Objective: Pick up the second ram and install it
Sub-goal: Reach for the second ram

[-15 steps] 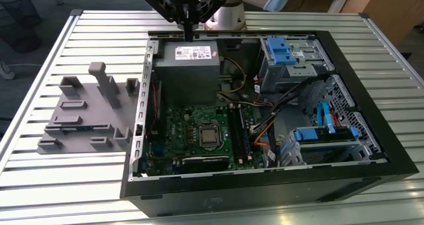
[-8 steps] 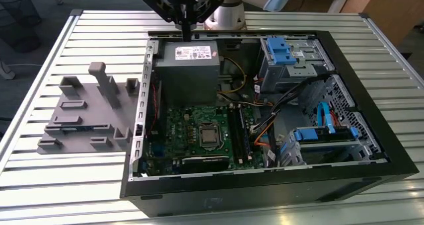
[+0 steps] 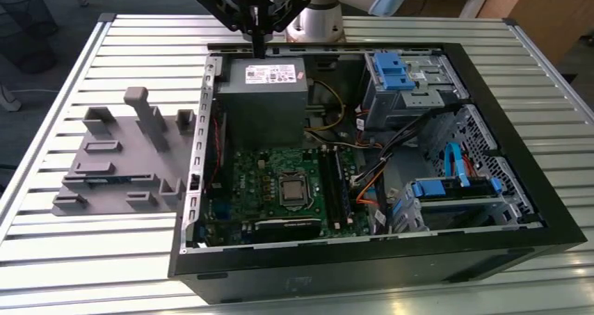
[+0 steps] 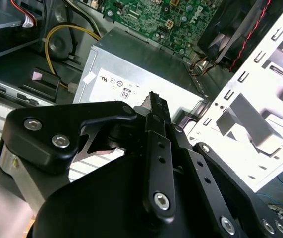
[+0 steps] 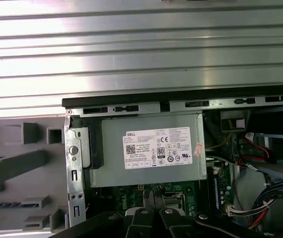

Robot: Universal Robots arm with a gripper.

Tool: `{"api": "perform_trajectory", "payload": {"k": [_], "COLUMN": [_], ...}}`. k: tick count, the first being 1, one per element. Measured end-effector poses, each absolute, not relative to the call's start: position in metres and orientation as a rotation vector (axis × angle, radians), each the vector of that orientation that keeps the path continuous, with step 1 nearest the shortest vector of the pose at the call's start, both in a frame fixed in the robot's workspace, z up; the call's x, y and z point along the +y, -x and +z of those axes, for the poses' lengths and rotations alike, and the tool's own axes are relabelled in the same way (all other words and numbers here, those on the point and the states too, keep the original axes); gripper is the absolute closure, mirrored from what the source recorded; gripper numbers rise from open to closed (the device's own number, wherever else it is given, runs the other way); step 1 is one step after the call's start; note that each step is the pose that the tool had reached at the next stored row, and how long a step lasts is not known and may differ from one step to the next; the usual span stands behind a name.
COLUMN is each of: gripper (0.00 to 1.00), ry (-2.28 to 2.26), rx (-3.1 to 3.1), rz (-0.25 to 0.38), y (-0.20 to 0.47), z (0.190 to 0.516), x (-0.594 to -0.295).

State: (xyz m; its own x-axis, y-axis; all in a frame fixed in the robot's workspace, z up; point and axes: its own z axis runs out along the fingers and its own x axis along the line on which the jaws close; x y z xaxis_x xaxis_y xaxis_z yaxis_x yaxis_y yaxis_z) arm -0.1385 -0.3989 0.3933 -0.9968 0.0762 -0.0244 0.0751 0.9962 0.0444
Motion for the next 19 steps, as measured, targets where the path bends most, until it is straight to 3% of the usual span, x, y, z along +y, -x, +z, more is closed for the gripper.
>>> {"api": "perform_trajectory", "payload": {"k": [19], "gripper": [0.89], "ry": [-0.118], "rx": [3.112], "rz": [0.068], "y": [0.1443], "z": [0.3932], "x": [-0.3989]}}
